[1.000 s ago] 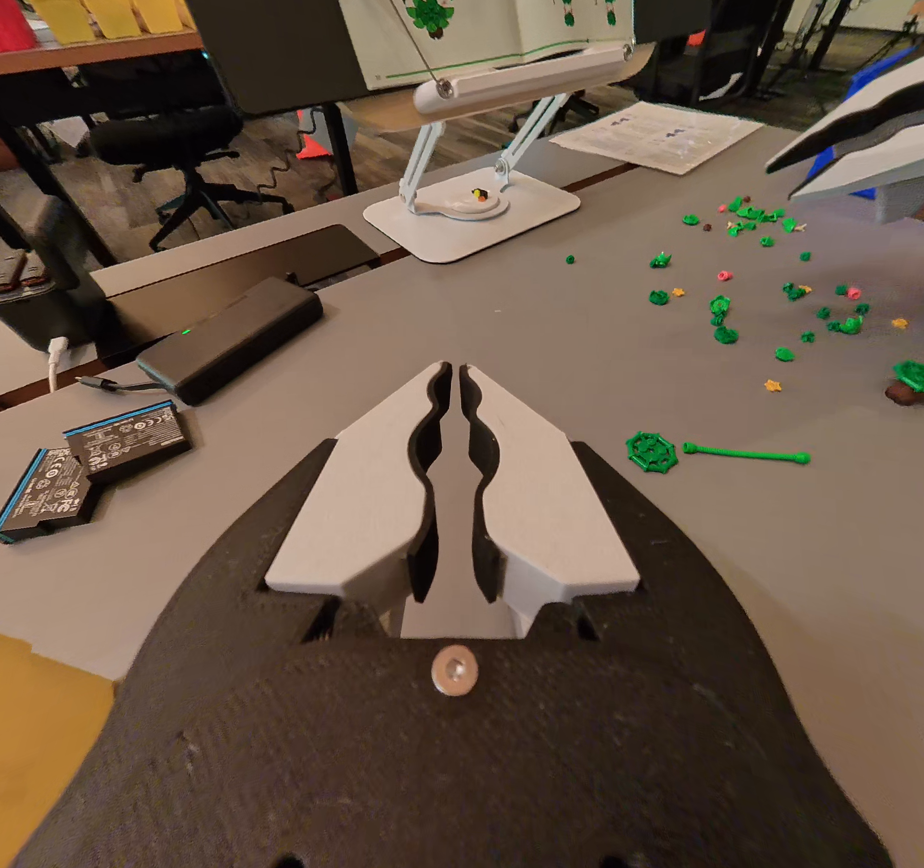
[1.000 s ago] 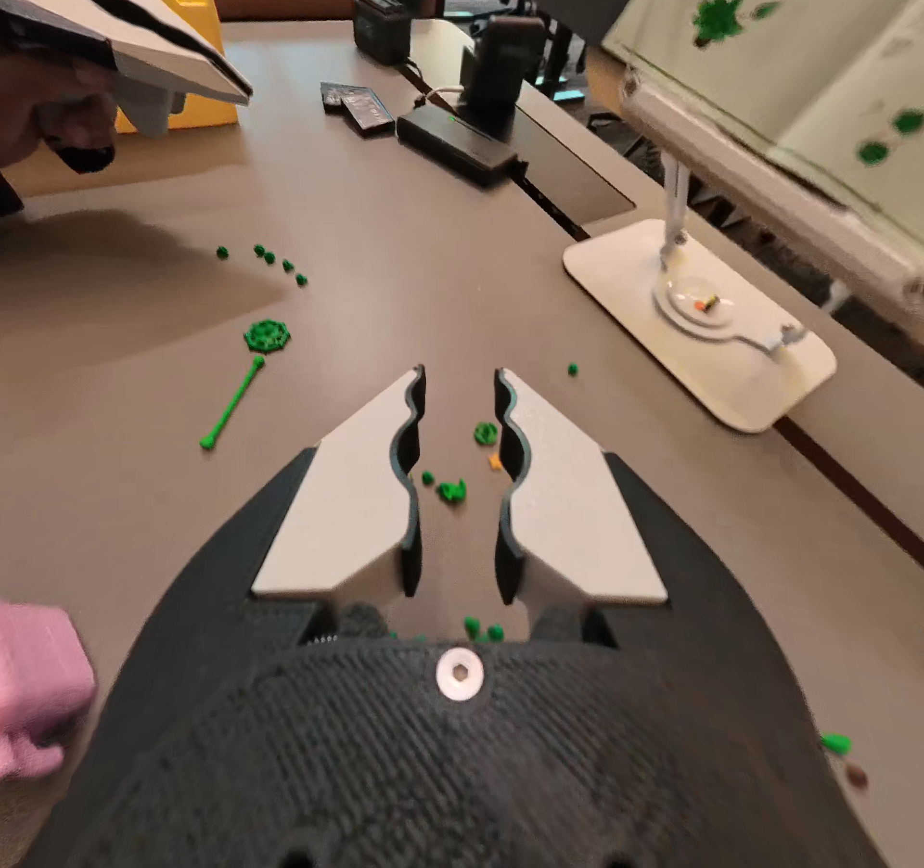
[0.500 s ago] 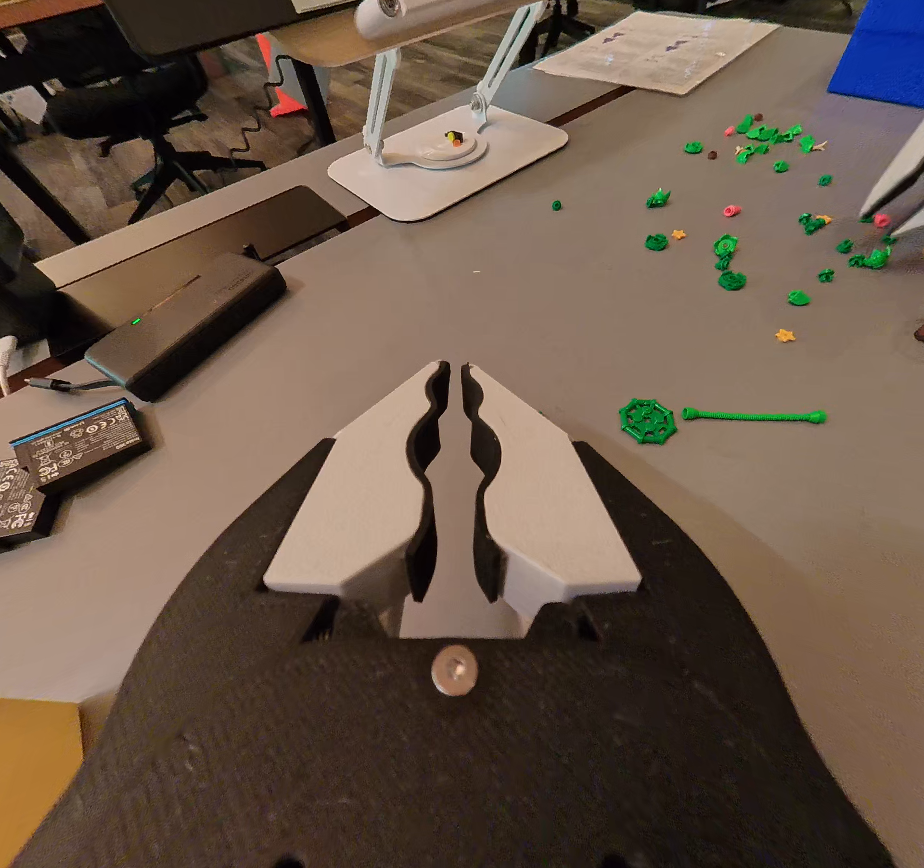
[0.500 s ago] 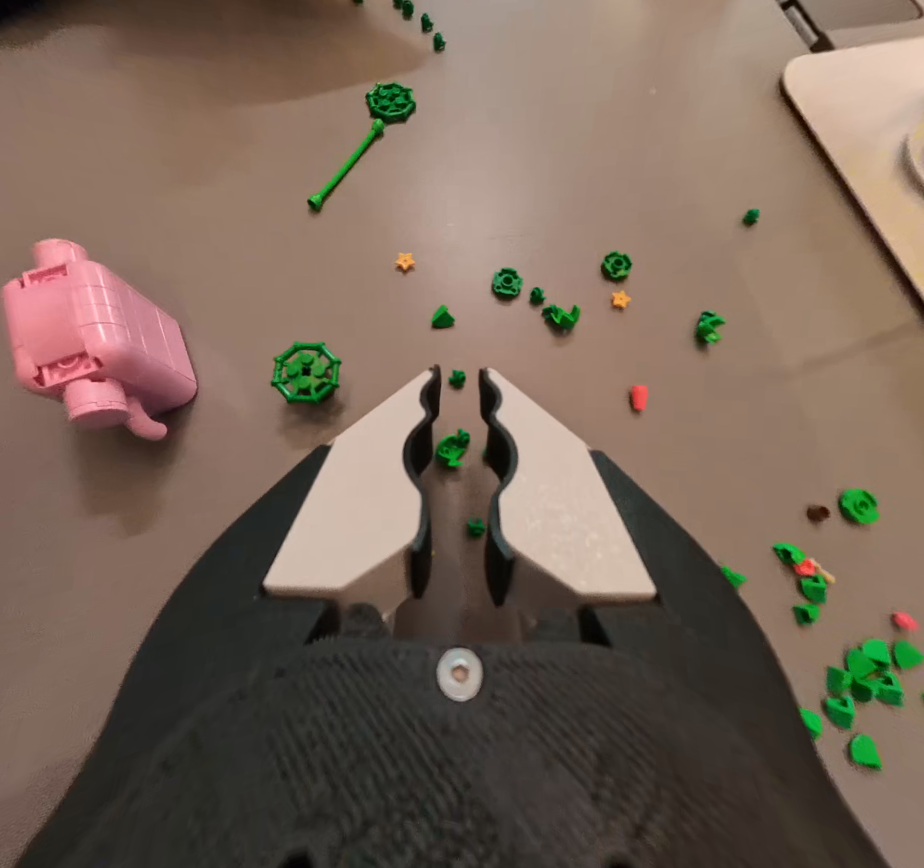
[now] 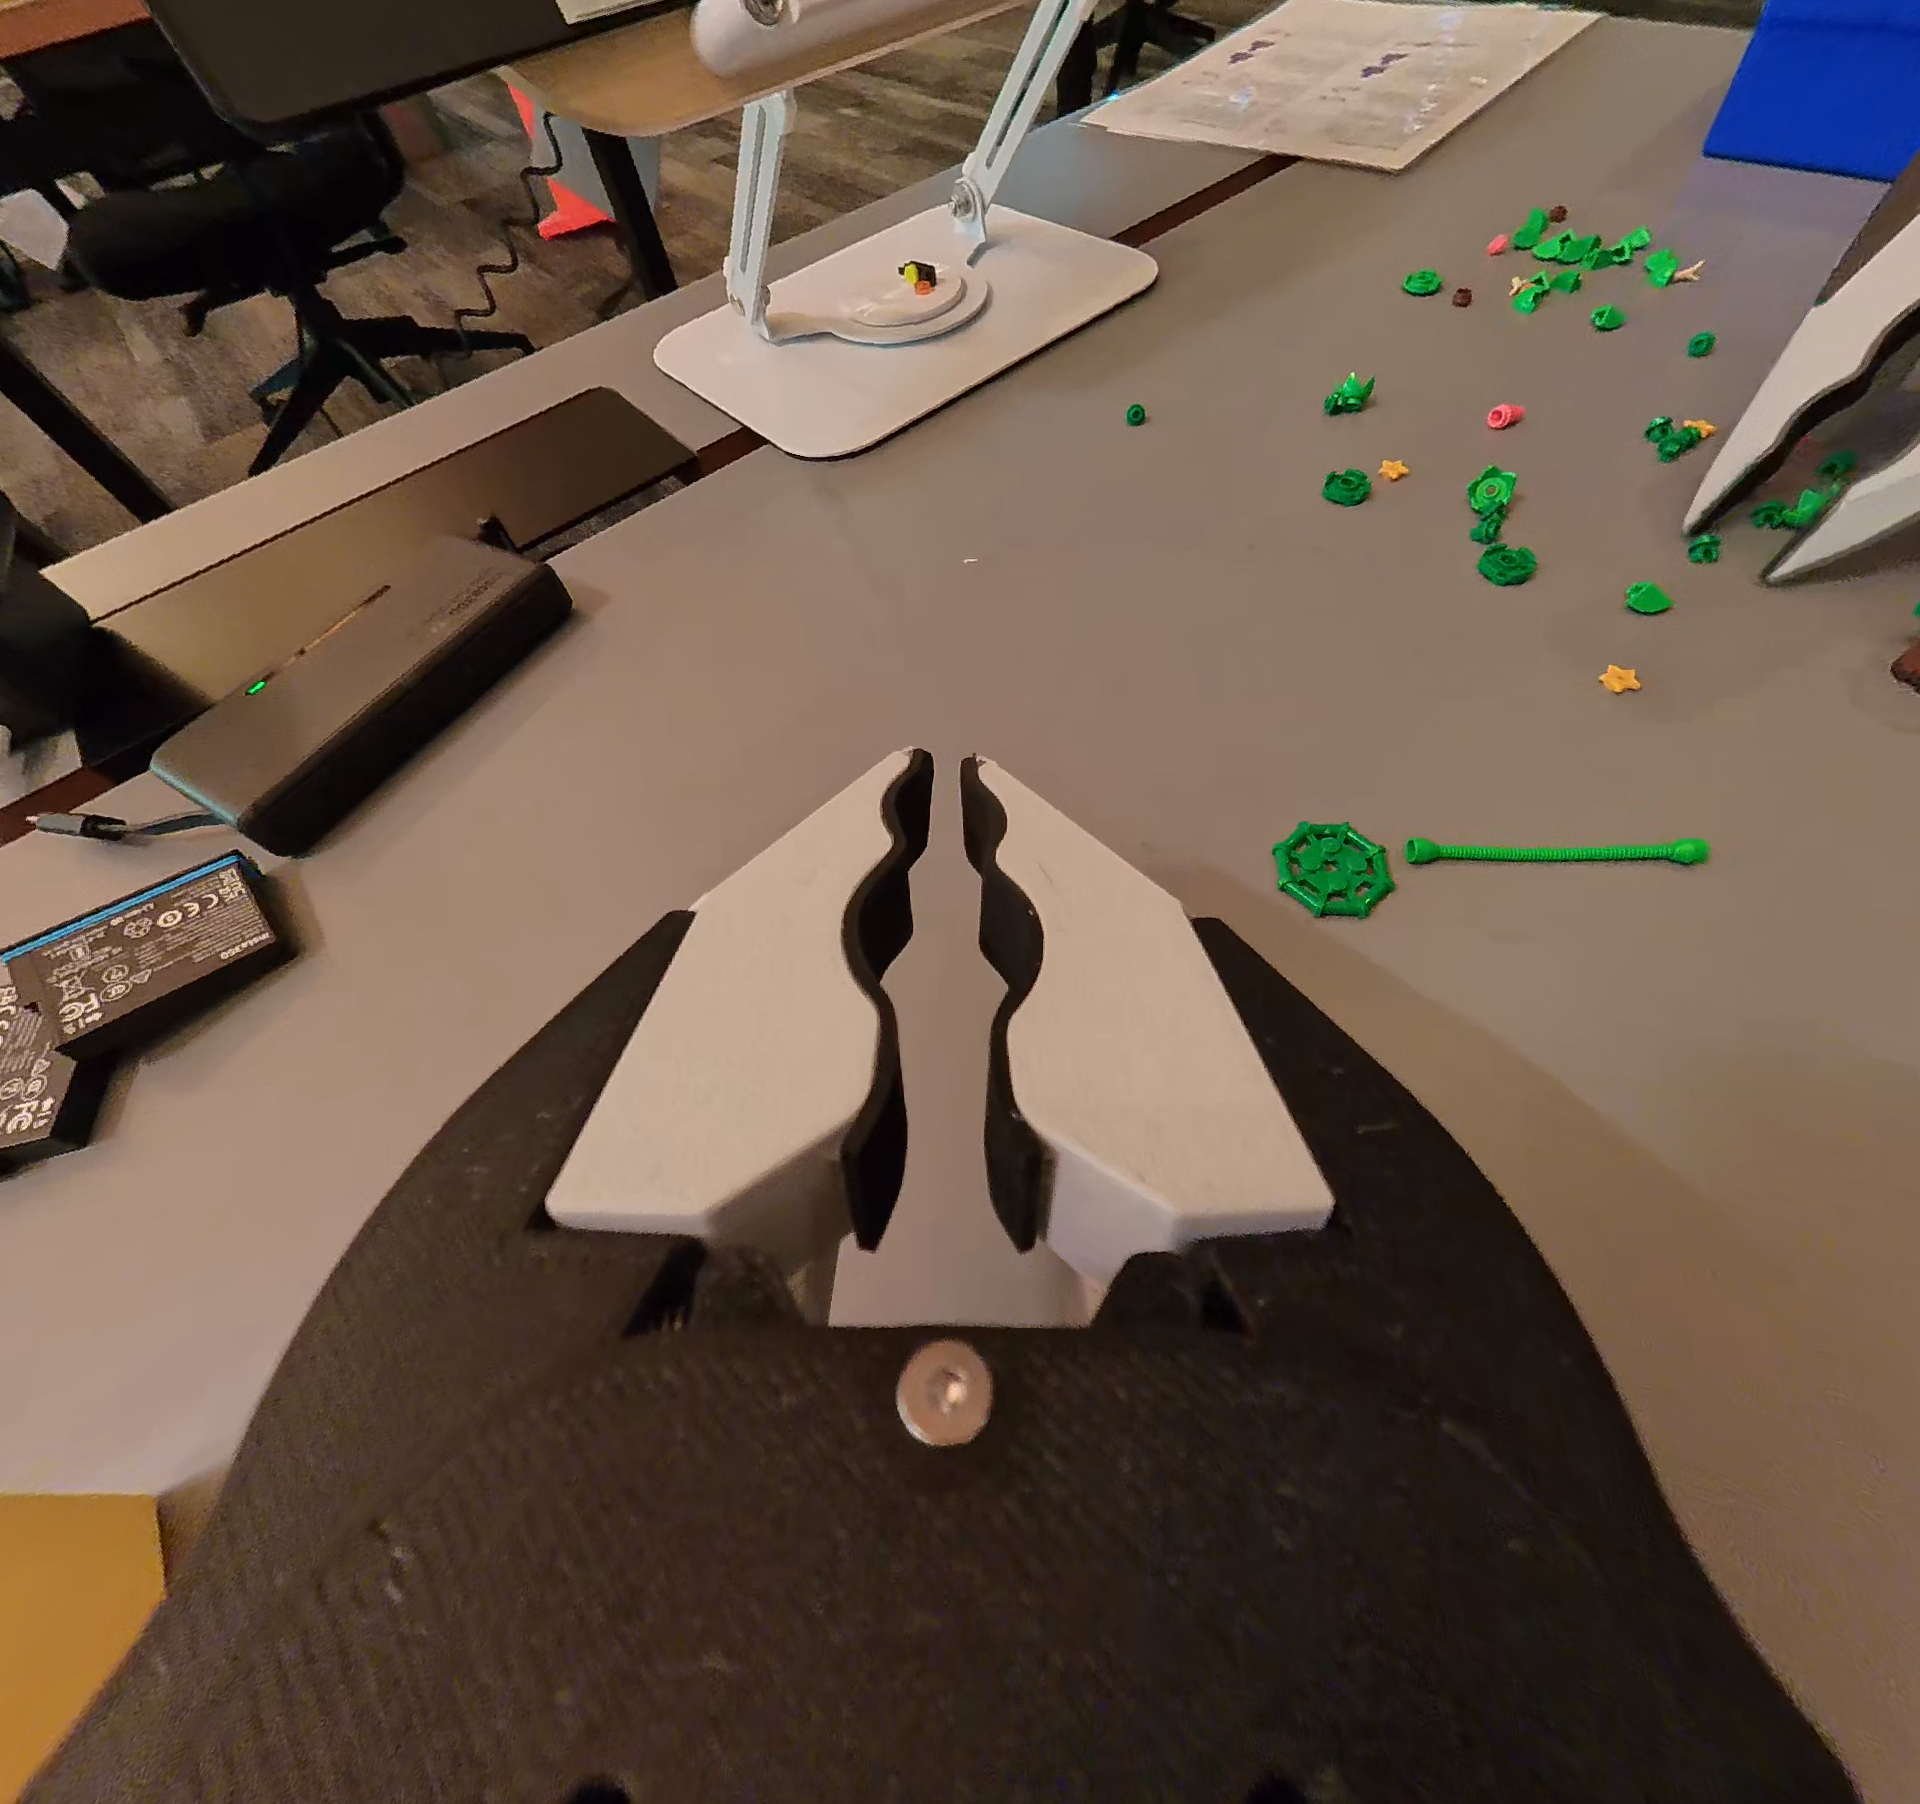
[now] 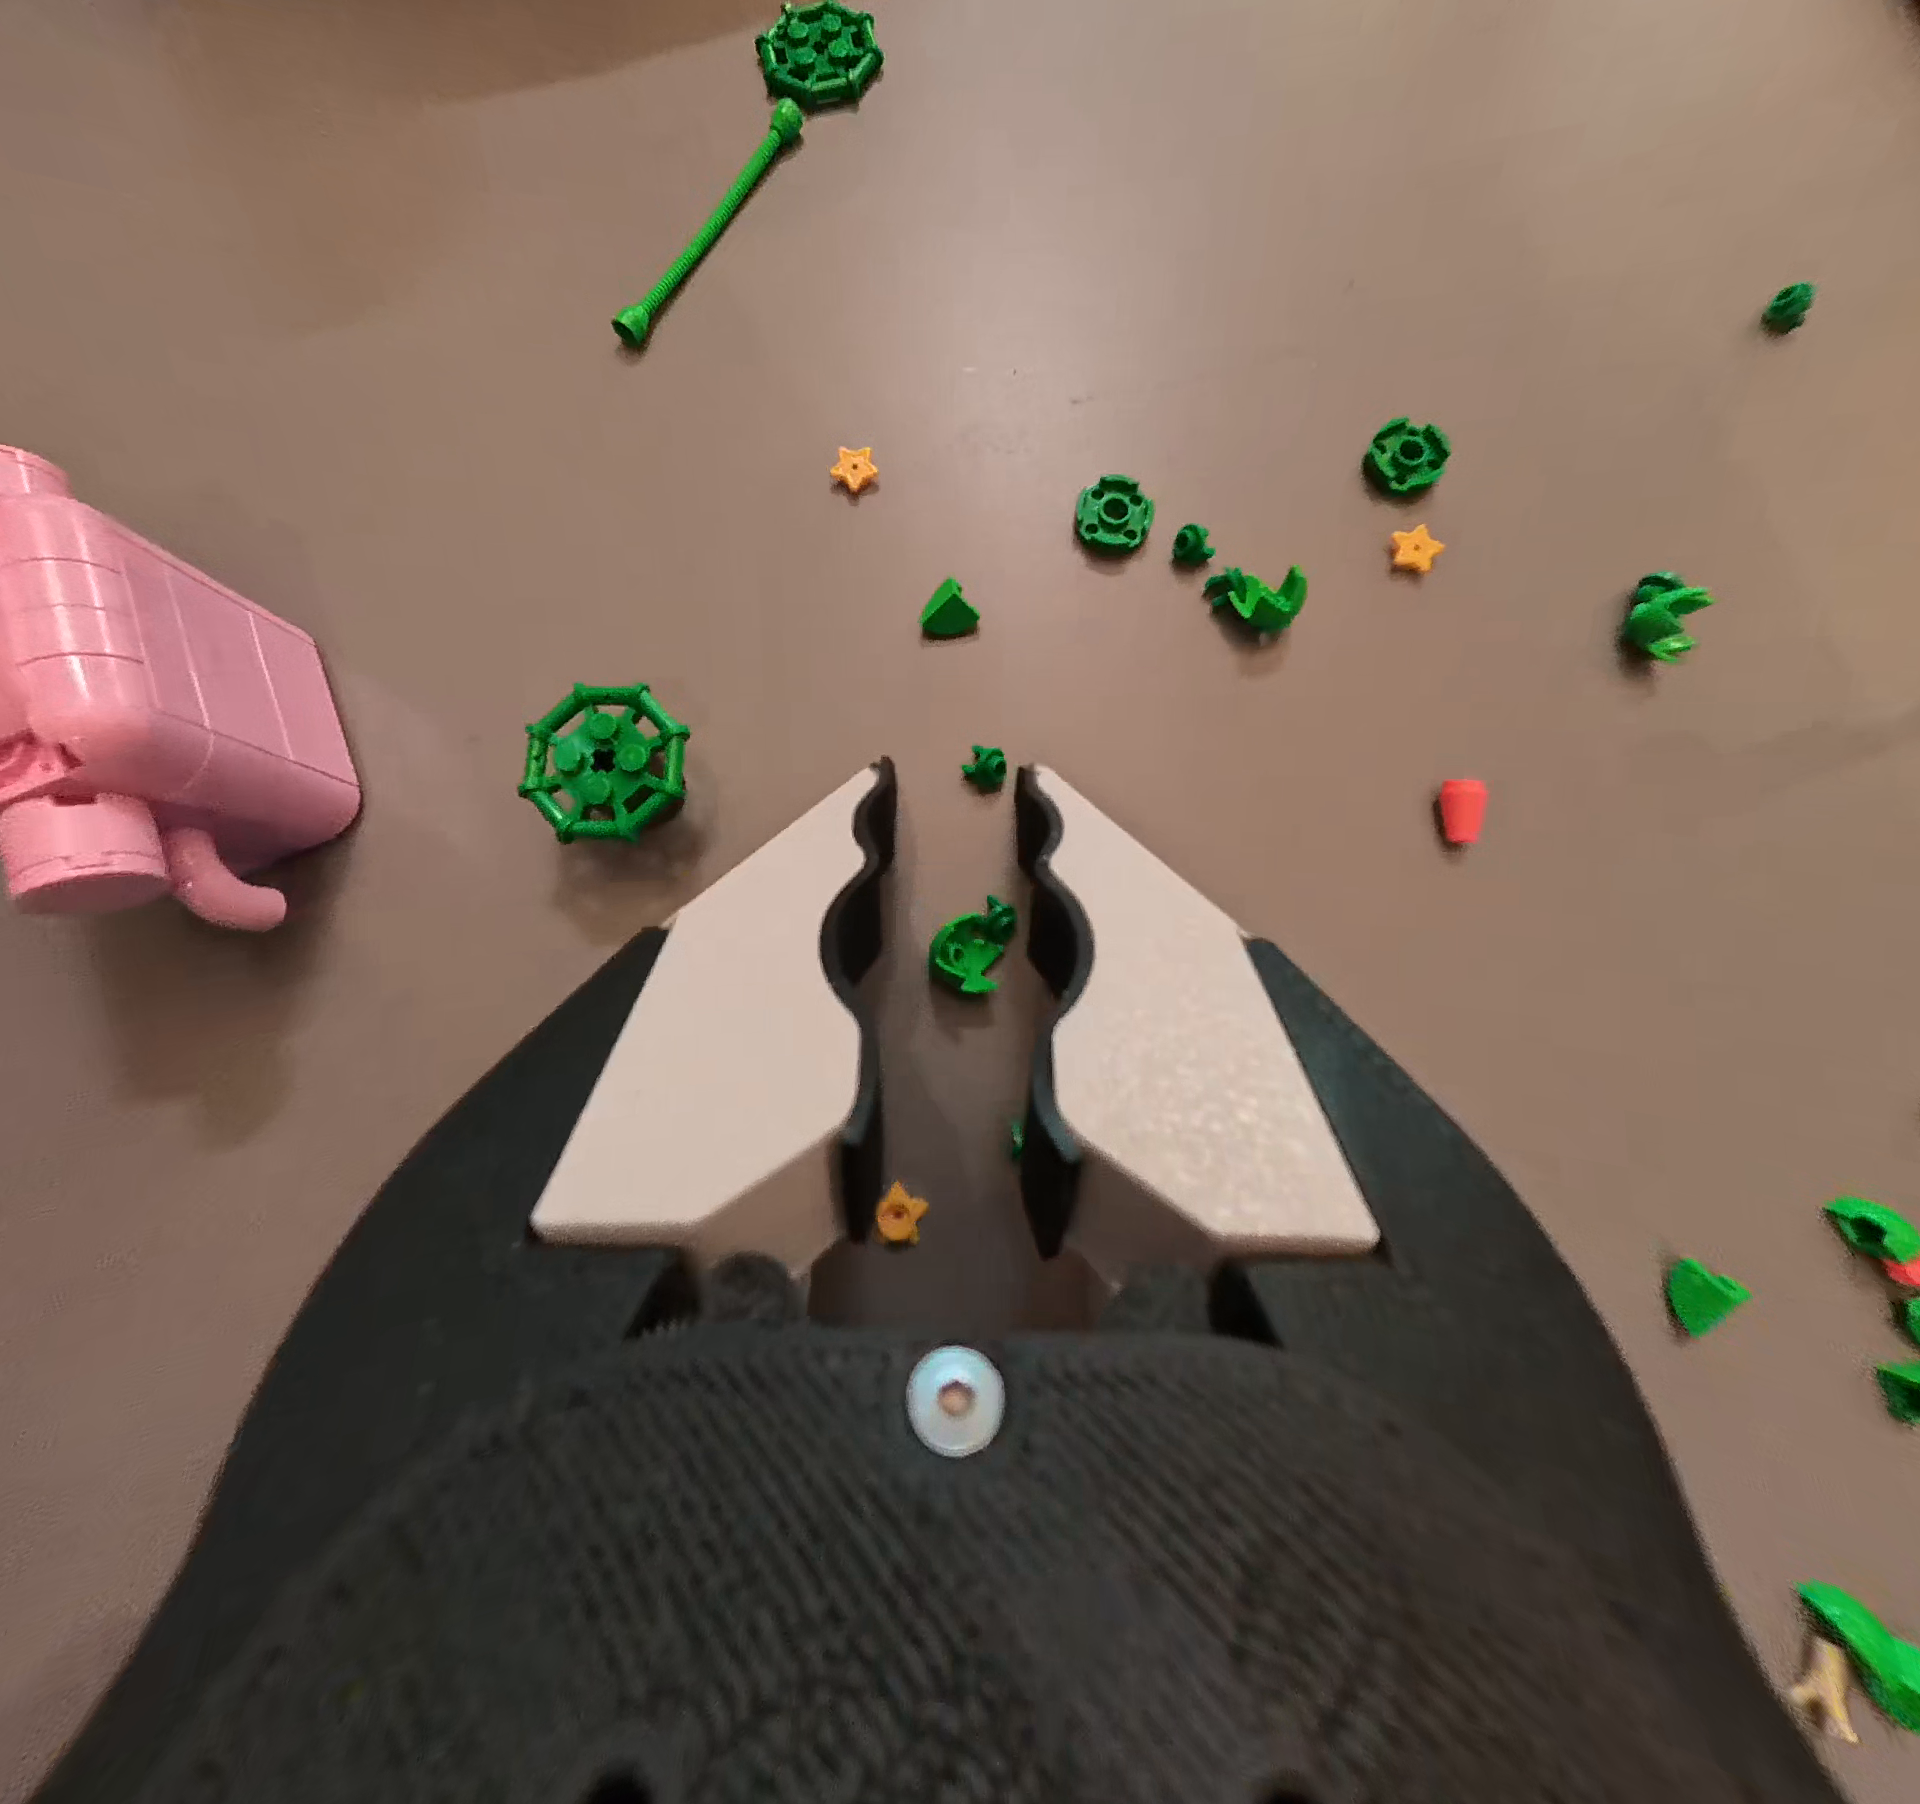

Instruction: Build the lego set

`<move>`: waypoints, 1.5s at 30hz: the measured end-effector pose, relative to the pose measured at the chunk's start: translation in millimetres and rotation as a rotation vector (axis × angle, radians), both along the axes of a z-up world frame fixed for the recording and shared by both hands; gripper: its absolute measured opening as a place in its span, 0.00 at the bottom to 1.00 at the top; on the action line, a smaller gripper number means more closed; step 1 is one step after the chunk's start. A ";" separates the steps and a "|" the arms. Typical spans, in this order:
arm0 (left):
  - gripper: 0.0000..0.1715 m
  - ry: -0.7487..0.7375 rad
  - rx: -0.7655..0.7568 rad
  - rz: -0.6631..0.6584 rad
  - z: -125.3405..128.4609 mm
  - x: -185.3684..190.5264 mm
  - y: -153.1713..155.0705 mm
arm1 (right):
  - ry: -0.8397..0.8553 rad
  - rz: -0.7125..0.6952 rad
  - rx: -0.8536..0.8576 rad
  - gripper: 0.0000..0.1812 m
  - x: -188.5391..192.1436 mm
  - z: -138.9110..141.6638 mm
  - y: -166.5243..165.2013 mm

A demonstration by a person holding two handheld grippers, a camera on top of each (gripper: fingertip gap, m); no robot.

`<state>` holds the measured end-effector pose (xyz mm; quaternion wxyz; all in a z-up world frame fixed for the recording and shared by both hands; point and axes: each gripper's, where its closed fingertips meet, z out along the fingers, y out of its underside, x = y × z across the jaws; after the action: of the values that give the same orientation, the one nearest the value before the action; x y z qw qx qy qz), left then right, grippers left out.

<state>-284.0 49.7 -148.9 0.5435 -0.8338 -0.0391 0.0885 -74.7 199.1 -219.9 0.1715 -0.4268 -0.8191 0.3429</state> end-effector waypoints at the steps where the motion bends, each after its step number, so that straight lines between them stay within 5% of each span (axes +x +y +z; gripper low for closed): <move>1: 0.01 0.002 -0.003 0.000 -0.4 0.1 0.0 | -0.005 0.002 -0.005 0.12 0.4 -0.1 -1.5; 45: 0.02 0.022 -0.029 0.006 -4.3 -0.4 1.0 | 0.016 0.111 -0.007 0.05 9.2 0.1 -11.6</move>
<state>-284.4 50.7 -153.2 0.5314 -0.8405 -0.0345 0.0999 -65.5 187.4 -219.9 0.1573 -0.3784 -0.8388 0.3583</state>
